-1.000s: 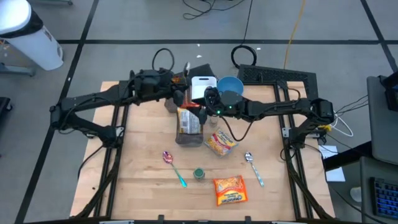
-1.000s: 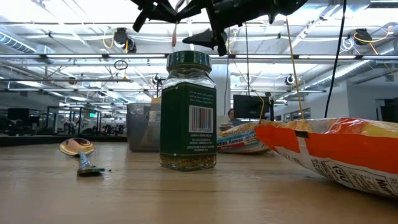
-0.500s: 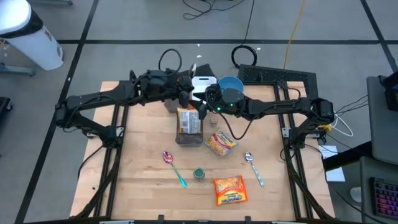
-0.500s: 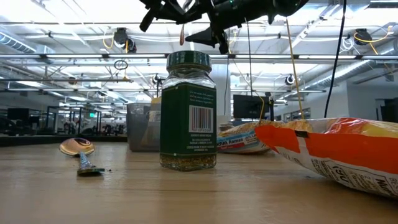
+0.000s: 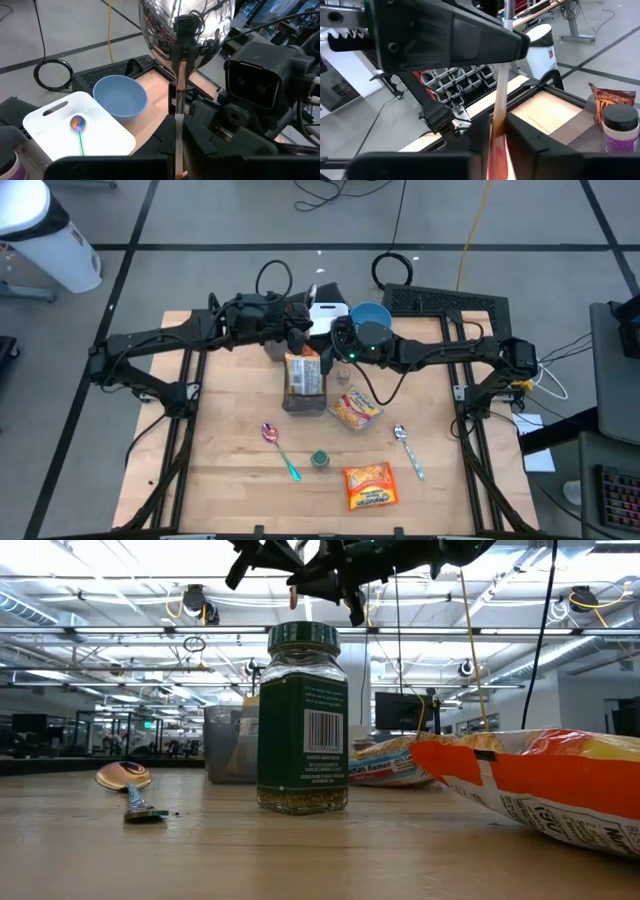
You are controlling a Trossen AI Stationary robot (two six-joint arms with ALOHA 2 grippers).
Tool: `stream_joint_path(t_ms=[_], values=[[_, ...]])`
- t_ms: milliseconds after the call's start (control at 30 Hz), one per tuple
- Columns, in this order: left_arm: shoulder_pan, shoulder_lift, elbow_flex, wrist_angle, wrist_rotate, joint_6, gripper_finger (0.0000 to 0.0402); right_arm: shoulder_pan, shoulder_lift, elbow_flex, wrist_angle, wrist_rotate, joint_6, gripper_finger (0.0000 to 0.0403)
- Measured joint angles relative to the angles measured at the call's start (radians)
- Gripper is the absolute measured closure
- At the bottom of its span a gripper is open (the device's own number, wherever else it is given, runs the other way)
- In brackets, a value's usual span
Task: Pick & Place Food Item
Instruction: Put the orange spoon into the white bin
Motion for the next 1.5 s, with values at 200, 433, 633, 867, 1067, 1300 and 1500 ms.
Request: stream_joint_path(t_ms=[200,433,633,867,1067,1300,1500], values=[[-0.005,0.000,0.000,0.003,0.000,0.000,0.0389,0.000,0.000,0.000,-0.001,0.000,-0.019,0.0396],[0.001,0.000,-0.001,0.039,0.058,0.010,0.0353,0.000,-0.001,0.000,0.005,0.000,-0.030,0.0400],[0.053,0.000,-0.001,0.091,0.261,0.003,0.0306,0.001,-0.009,0.000,-0.001,-0.015,-0.047,0.0401],[0.132,-0.001,-0.001,0.136,0.446,-0.061,0.0232,0.000,-0.034,-0.003,-0.009,-0.023,-0.074,0.0402],[0.182,-0.001,-0.001,0.139,0.493,-0.084,0.0183,-0.015,-0.061,-0.002,-0.026,-0.024,-0.079,0.0402],[0.209,-0.004,-0.001,0.149,0.586,-0.122,0.0166,-0.047,-0.102,0.000,-0.050,-0.052,-0.079,0.0402],[0.210,-0.004,-0.001,0.155,0.579,-0.177,0.0165,-0.070,-0.136,0.000,-0.093,-0.053,-0.100,0.0402]])
